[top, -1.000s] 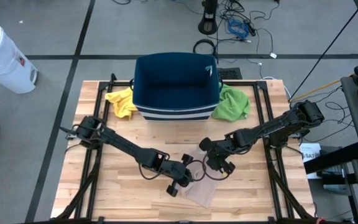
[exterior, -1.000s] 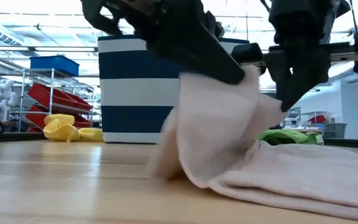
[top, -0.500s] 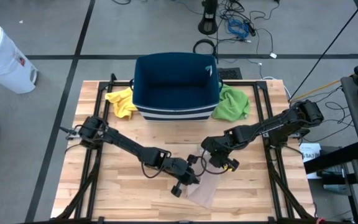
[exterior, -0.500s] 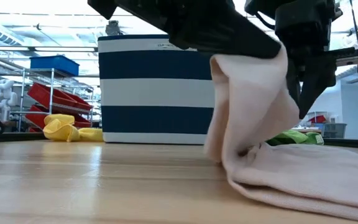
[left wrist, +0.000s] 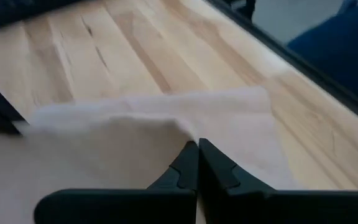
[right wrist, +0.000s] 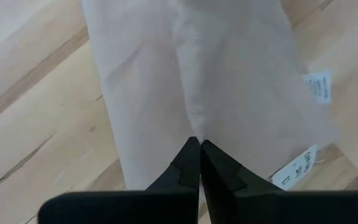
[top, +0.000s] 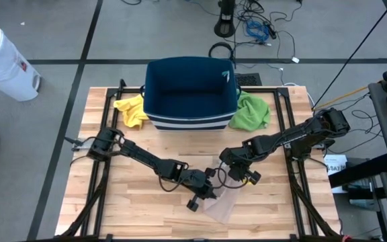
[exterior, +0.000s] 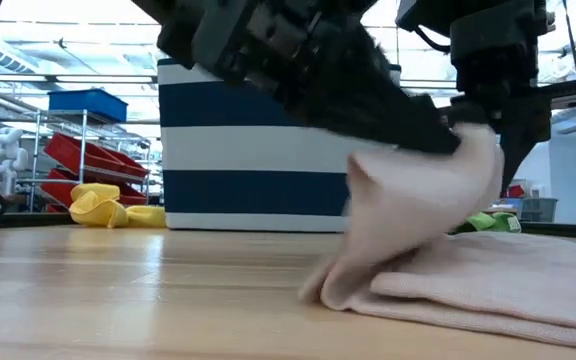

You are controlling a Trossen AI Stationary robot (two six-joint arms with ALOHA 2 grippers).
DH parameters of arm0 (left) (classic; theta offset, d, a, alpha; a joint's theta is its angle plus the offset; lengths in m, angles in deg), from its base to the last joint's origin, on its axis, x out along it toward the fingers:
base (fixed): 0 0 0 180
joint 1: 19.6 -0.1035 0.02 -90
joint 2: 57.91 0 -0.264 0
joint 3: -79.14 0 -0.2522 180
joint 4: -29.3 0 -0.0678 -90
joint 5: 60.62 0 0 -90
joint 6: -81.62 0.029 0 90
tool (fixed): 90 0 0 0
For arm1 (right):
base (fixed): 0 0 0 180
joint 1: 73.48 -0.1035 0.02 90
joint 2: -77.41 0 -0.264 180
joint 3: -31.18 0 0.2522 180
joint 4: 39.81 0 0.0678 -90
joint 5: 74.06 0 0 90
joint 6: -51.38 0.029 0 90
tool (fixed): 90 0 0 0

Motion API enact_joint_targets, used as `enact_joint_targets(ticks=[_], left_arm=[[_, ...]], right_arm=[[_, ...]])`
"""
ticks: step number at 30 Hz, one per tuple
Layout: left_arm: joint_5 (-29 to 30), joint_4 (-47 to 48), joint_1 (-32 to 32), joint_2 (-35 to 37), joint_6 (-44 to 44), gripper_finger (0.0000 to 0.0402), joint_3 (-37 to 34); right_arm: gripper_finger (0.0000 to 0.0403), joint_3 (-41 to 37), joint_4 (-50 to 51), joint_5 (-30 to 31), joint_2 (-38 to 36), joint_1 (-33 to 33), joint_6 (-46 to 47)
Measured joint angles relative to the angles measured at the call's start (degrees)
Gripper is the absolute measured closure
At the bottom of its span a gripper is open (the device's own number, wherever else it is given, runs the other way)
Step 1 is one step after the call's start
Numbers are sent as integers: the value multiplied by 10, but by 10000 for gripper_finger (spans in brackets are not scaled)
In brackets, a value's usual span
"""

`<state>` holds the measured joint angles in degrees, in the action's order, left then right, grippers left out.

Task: Fold towel
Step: Fold the brown towel

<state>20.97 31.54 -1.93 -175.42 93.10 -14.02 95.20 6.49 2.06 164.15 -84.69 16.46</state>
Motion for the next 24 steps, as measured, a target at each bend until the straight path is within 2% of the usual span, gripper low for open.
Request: enact_joint_targets(ticks=[13, 20, 24], left_arm=[[-2, -46, -2, 1, 10, 399, 0], [-4, -74, -1, 1, 8, 399, 0], [-4, -73, -2, 1, 6, 399, 0]], right_arm=[[403, 0, 55, -1, -4, 0, 10], [403, 0, 61, -13, -32, 2, 12], [389, 0, 65, 0, -44, 3, 20]])
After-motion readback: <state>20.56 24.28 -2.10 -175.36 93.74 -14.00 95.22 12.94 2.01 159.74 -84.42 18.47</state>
